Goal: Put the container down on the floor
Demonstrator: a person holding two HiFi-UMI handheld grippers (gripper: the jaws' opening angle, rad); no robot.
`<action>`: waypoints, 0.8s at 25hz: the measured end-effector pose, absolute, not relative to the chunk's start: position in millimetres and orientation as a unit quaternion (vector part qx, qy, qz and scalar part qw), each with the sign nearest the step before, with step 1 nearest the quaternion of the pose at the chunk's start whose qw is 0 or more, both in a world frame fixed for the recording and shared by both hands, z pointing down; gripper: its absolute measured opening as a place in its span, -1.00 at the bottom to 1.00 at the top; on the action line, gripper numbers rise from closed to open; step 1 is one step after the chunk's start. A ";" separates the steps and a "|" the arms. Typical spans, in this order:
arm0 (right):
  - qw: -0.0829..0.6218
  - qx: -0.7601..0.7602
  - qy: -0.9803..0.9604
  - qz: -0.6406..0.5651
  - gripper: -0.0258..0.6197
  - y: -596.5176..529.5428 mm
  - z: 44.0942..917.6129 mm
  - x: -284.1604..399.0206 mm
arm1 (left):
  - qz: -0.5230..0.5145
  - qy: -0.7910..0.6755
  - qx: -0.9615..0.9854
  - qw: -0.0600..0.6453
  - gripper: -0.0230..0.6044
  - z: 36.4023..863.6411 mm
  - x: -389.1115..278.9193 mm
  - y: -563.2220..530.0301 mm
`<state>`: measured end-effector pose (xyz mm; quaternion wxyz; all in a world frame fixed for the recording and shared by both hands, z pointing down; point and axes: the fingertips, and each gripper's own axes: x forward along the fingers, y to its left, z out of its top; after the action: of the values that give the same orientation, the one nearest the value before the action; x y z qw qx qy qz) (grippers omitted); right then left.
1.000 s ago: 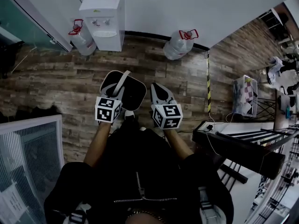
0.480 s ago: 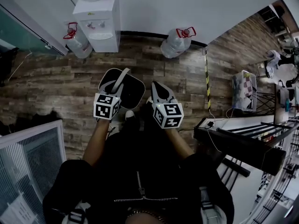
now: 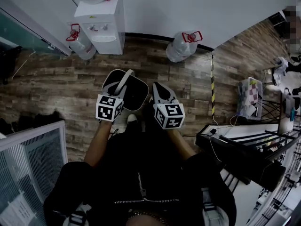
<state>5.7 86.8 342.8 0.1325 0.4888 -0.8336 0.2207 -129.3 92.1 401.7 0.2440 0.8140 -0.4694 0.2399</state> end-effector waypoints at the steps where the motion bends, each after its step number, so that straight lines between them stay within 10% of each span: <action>1: 0.132 0.486 -0.835 0.221 -0.89 80.1 343.2 7.2 | 0.240 -0.471 0.813 0.245 -0.66 402.5 -127.0 87.1; 20: 0.126 0.438 -0.860 0.229 -0.89 -41.6 343.3 89.1 | 0.229 -0.518 0.782 0.259 -0.66 390.2 -53.6 -27.4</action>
<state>89.1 -41.6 343.3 0.1256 0.4376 -0.8603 0.2293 -53.6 -27.4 390.2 0.2590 0.7824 -0.5182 0.2287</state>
